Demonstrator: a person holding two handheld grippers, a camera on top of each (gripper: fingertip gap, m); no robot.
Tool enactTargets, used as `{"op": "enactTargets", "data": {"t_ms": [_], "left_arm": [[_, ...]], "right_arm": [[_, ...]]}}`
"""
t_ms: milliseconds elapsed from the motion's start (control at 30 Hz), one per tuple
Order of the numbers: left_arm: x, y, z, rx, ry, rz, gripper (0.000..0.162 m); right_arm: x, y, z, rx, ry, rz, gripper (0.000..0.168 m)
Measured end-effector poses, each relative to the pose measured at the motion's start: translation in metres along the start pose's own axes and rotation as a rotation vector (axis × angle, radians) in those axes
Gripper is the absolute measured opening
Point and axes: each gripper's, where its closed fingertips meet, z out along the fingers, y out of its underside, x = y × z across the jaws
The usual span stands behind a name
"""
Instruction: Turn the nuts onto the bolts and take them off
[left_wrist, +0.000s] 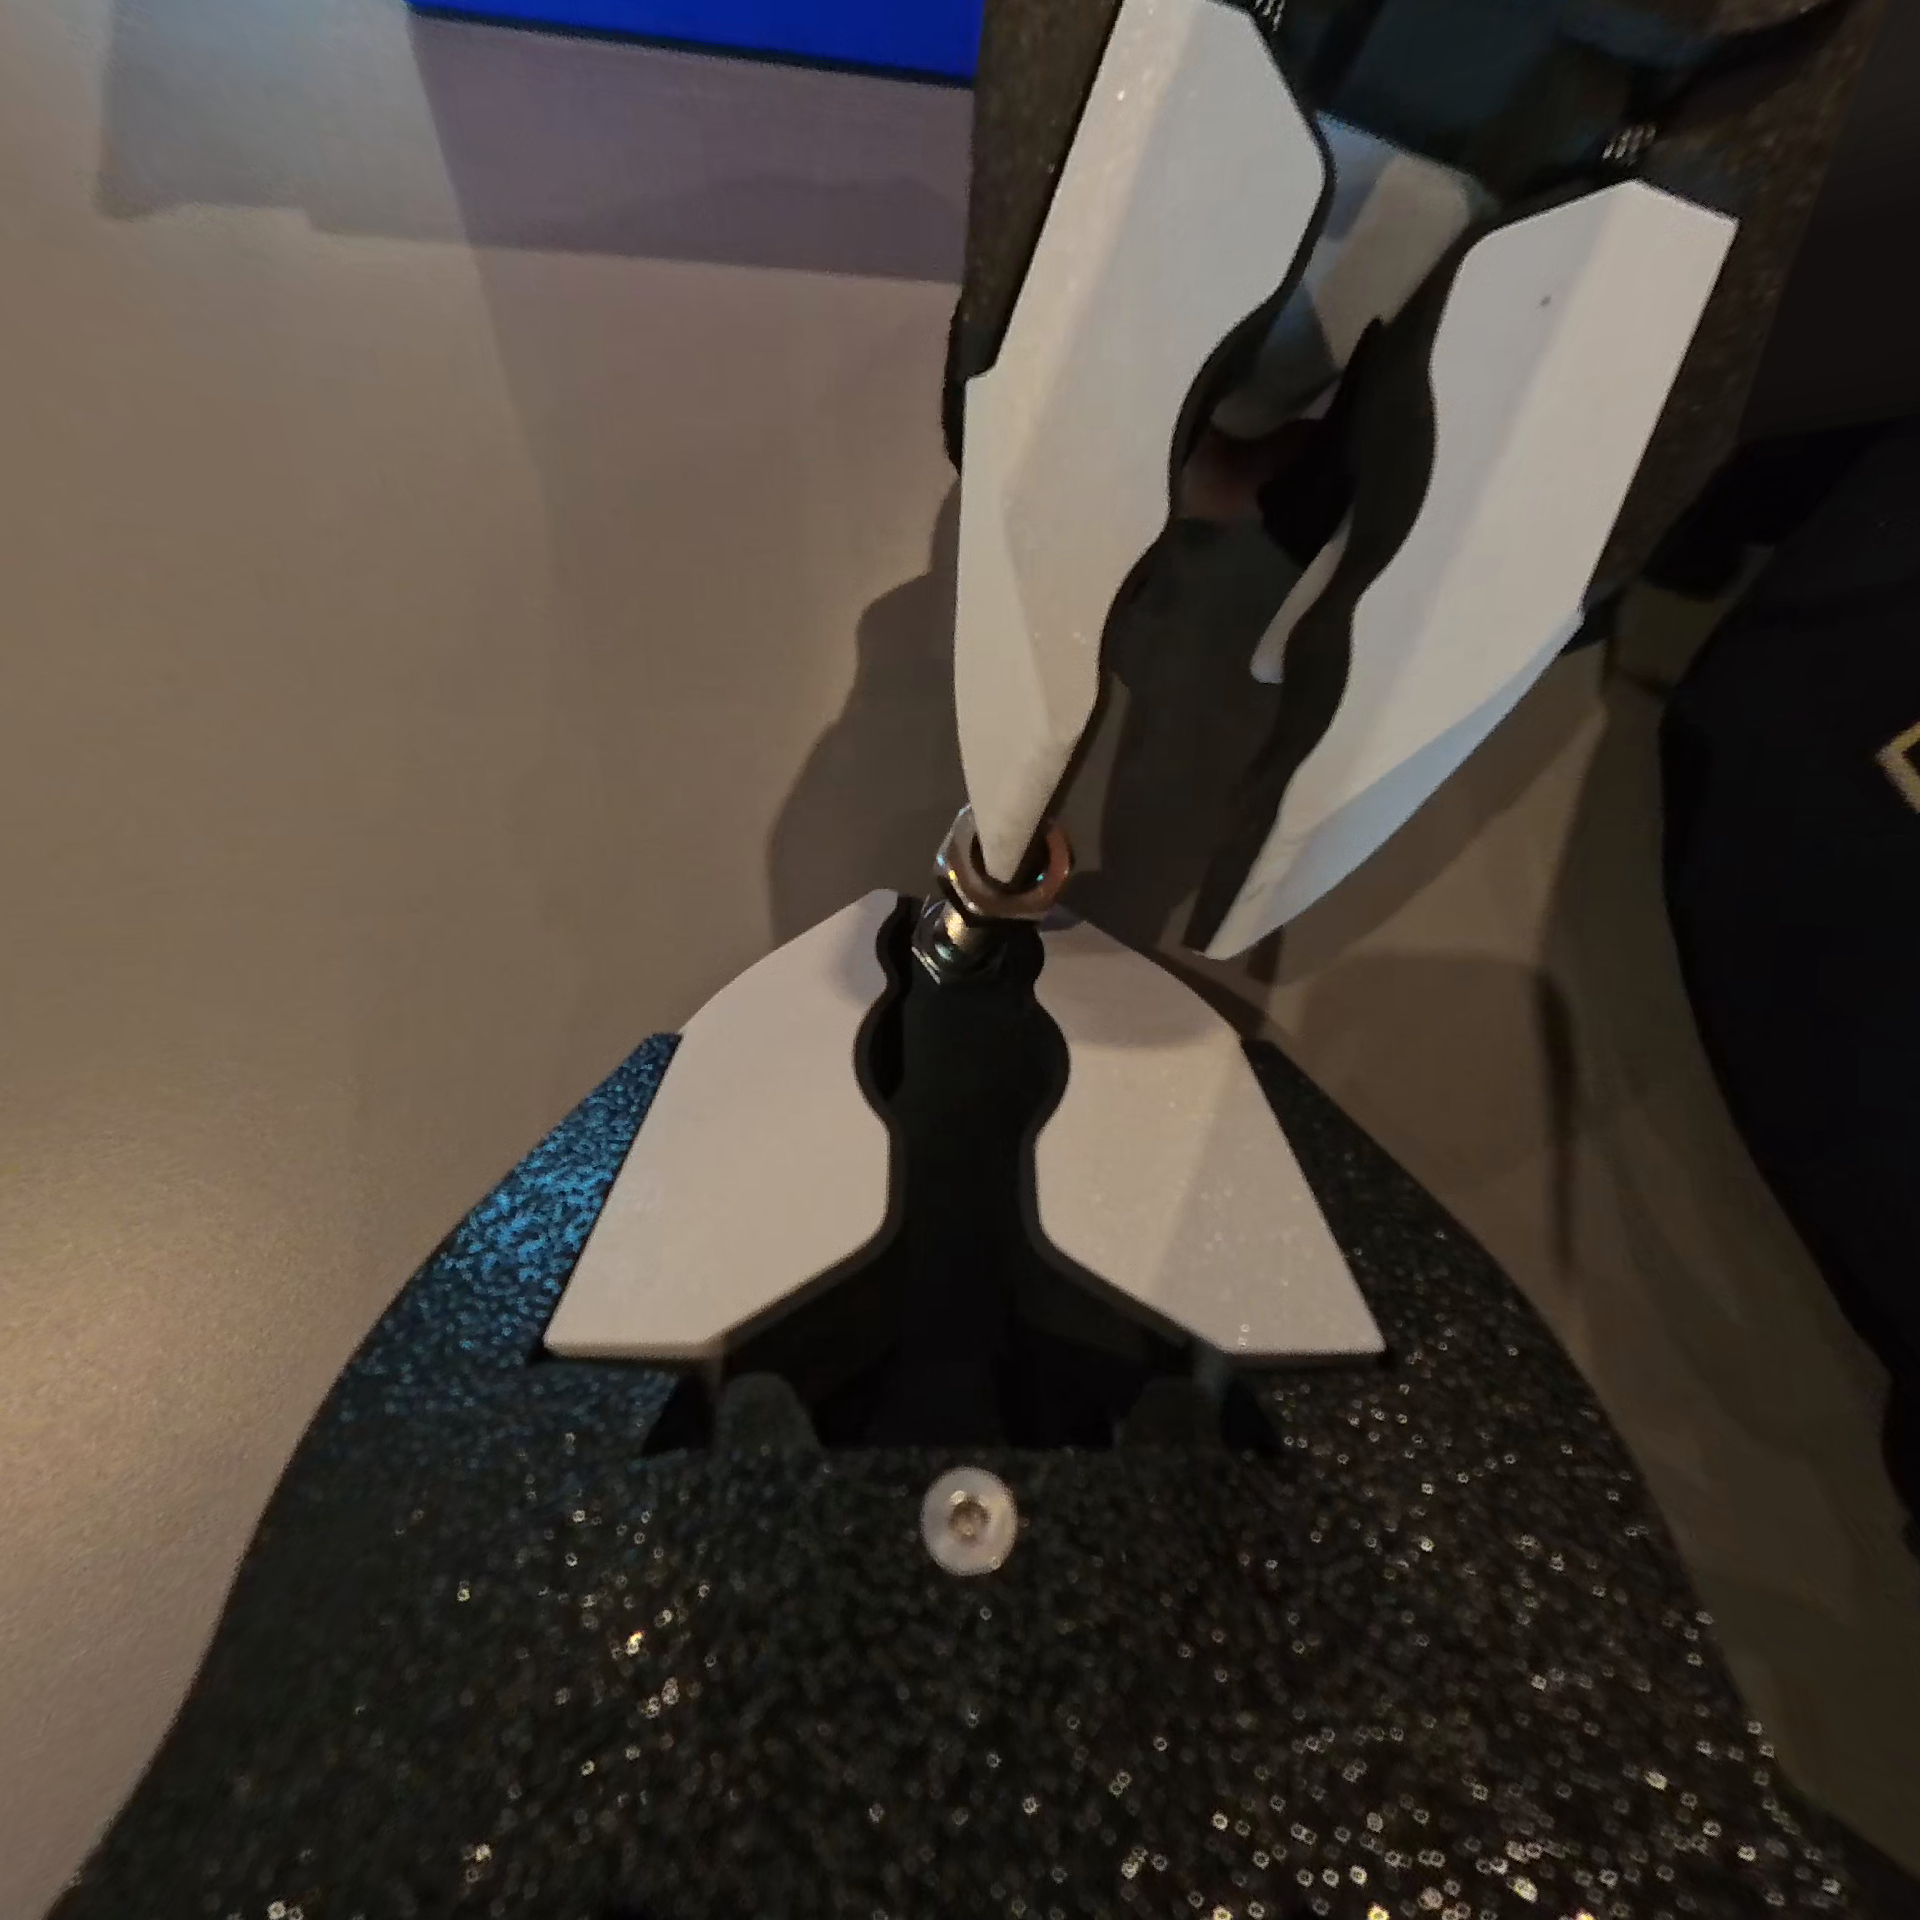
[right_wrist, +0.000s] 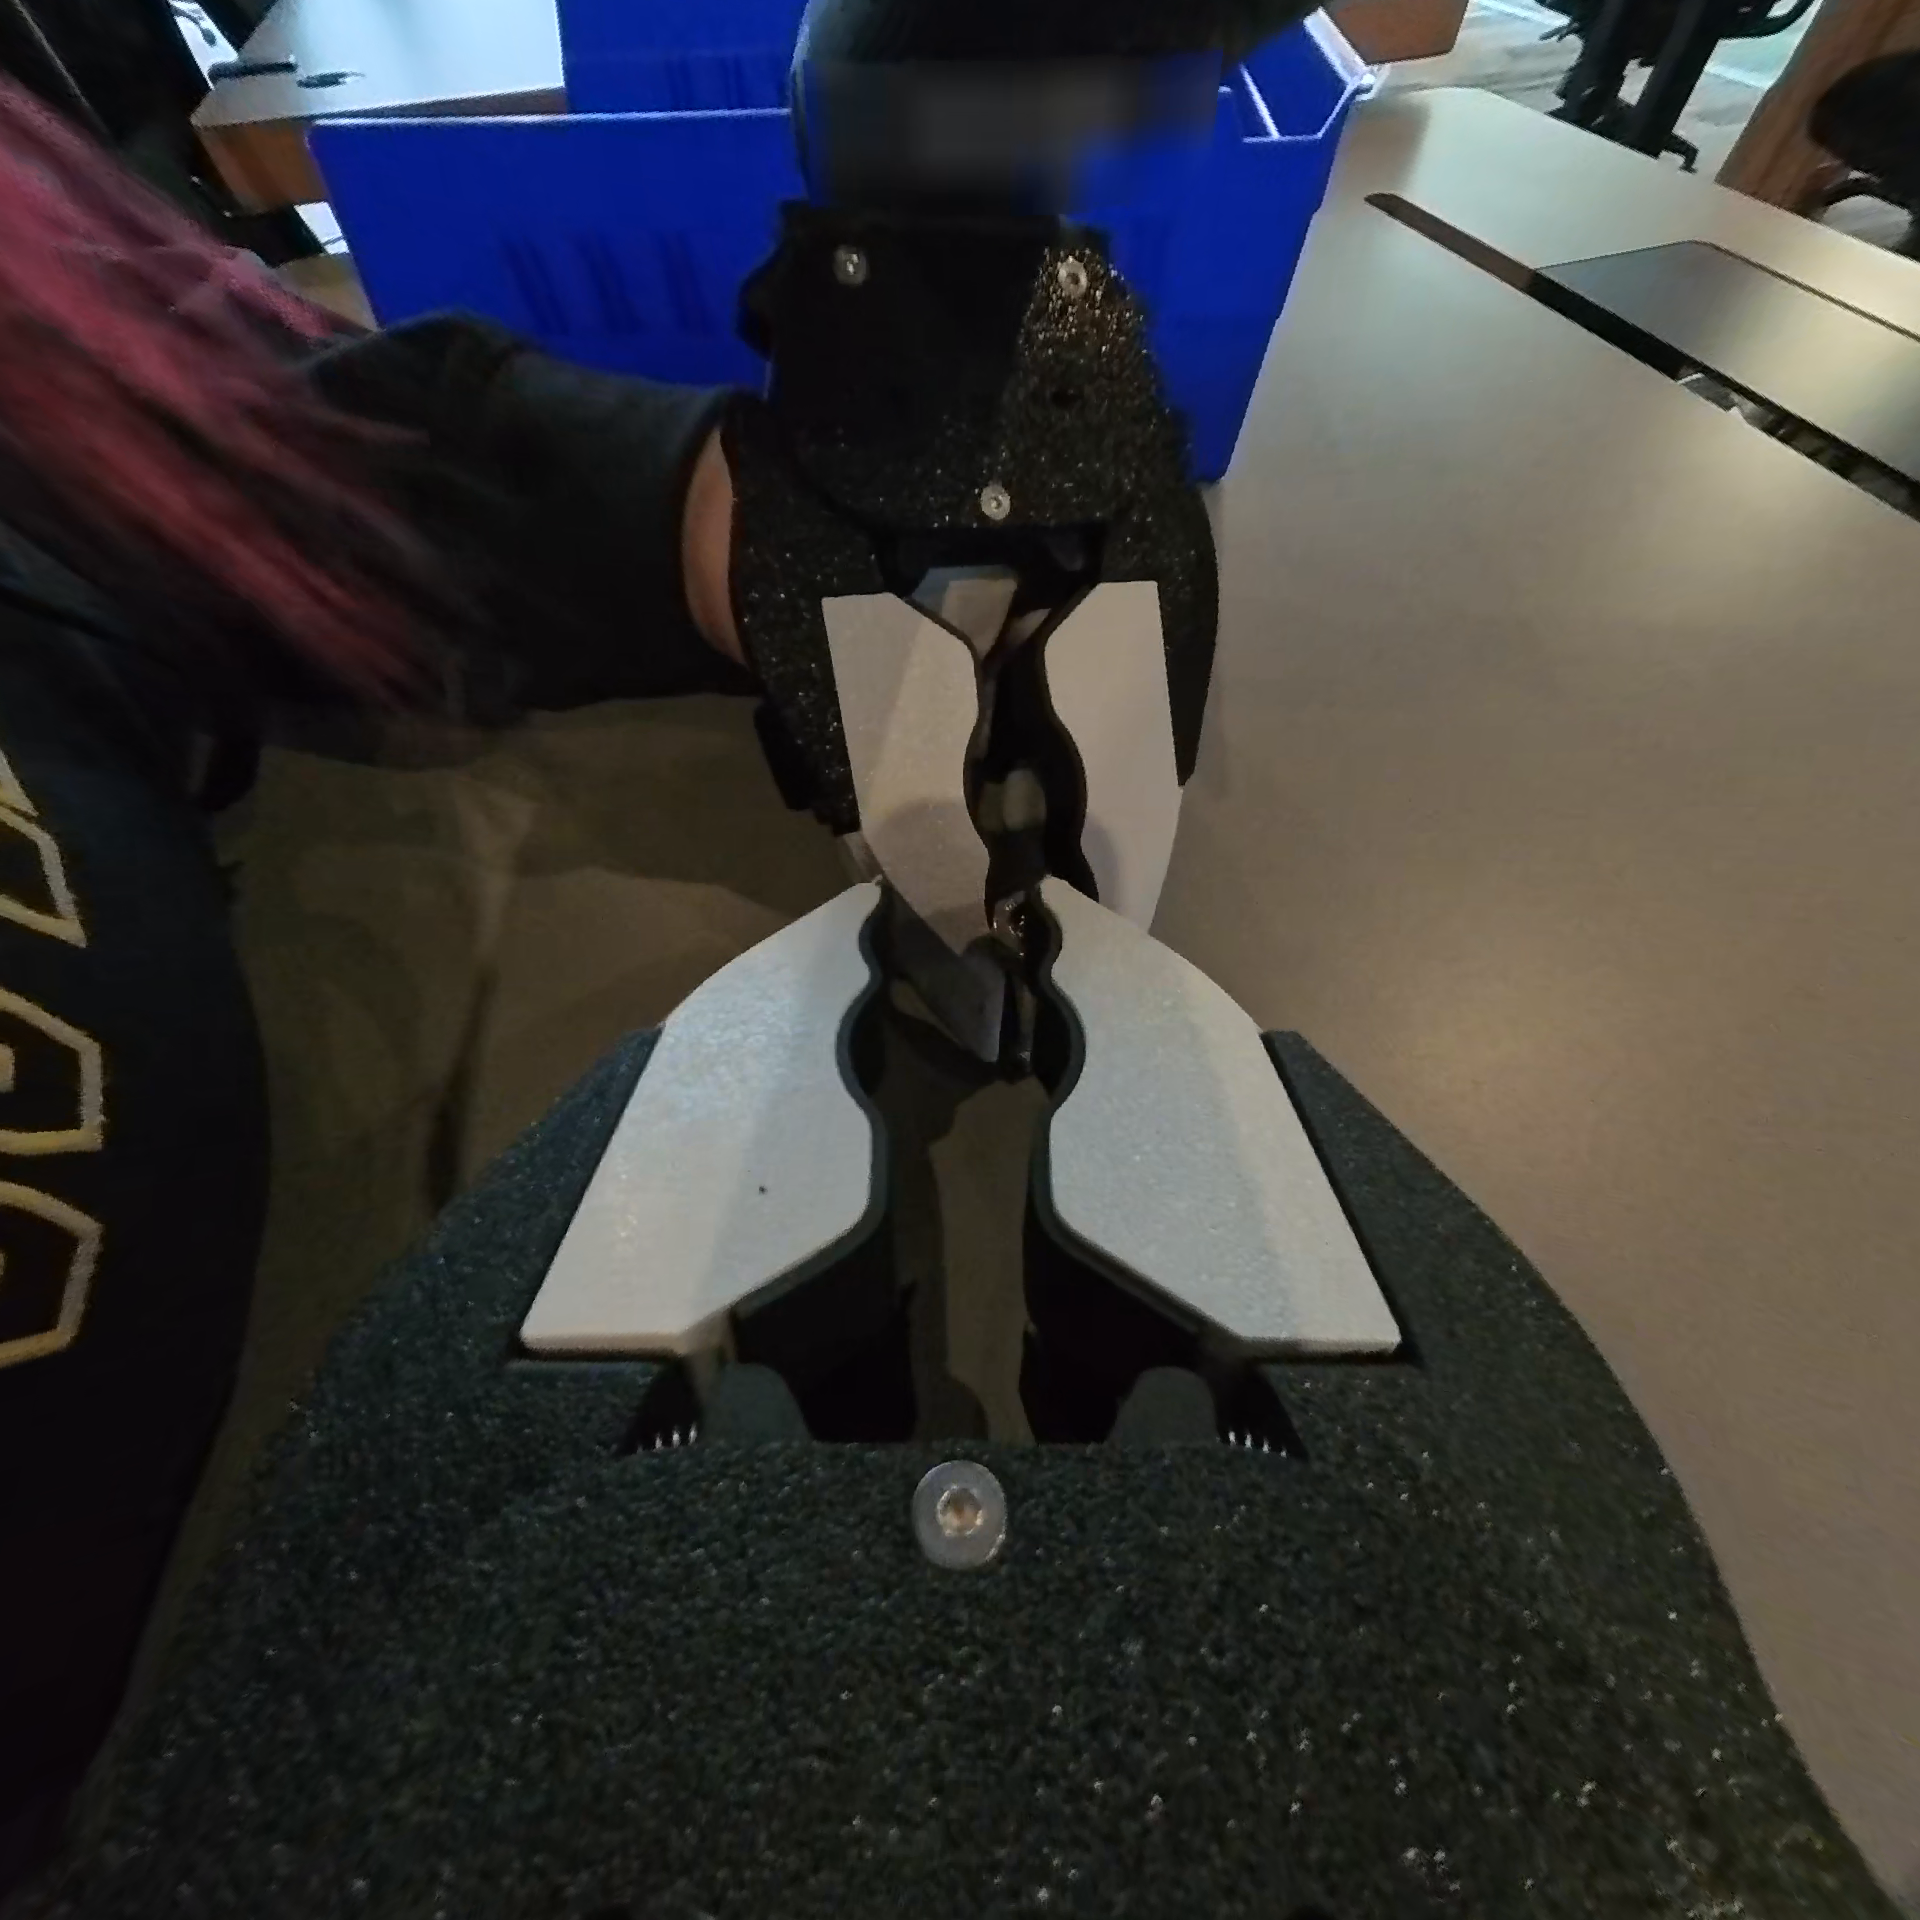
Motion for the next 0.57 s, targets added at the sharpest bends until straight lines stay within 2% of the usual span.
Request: {"op": "enactTargets", "data": {"t_ms": [33,333,567], "left_arm": [[0.0001,0.0,0.0,0.0,0.0,0.0,0.017],[0.0001,0.0,0.0,0.0,0.0,-0.002,0.017],[0.0002,0.0,0.0001,0.0,0.0,-0.001,0.017]], "right_arm": [[0.0004,-0.0001,0.0,0.0,0.001,0.003,0.023],[0.001,-0.0065,-0.0011,0.047,-0.028,0.064,0.027],[0.0022,-0.0036,0.001,0.022,-0.03,0.086,0.03]]}}
